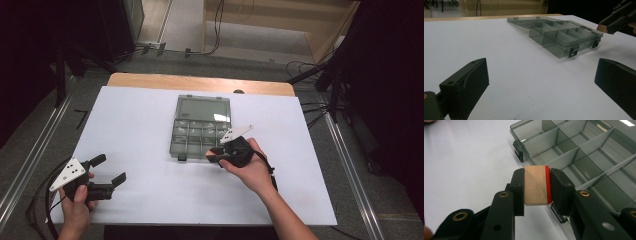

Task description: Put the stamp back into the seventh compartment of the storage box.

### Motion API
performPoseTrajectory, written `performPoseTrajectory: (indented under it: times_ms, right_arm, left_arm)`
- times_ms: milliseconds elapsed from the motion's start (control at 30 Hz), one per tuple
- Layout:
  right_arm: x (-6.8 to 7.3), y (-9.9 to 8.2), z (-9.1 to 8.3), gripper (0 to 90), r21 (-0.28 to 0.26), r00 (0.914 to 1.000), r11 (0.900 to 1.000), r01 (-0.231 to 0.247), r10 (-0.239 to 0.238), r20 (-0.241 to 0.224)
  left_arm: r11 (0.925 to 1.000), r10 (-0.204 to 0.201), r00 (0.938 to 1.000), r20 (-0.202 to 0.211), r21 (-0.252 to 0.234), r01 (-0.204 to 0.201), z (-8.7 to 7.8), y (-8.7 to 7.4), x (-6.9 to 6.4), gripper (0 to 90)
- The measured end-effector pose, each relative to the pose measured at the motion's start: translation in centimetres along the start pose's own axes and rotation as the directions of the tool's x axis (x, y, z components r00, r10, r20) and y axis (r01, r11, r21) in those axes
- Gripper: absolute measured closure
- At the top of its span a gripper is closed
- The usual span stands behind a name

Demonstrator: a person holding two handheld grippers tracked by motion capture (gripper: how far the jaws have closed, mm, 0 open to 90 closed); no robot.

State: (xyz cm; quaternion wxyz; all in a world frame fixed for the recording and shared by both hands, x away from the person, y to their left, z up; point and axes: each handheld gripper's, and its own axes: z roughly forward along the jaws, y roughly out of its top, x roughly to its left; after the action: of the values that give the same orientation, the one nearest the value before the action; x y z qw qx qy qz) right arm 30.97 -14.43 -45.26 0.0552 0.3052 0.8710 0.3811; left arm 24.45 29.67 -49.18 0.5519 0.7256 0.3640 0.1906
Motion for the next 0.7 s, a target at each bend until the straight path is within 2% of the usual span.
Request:
performPoseTrajectory:
  times_ms: [267, 700]
  right_arm:
    - [-0.7, 0.8, -0.3, 64.7, -0.011, 0.9996, 0.9999, -0.002, 0.002, 0.028]
    - [-1.4, 2.0, -0.2, 64.7, -0.007, 0.999, 1.0, -0.001, 0.002, 0.046]
  left_arm:
    - [1.0, 0.003, 1.0, 0.0, 0.003, -0.003, 0.0, 0.0, -0.1, 0.0]
    - [1.0, 0.008, 0.9999, -0.007, -0.004, -0.008, 0.0, 0.0, -0.1, 0.0]
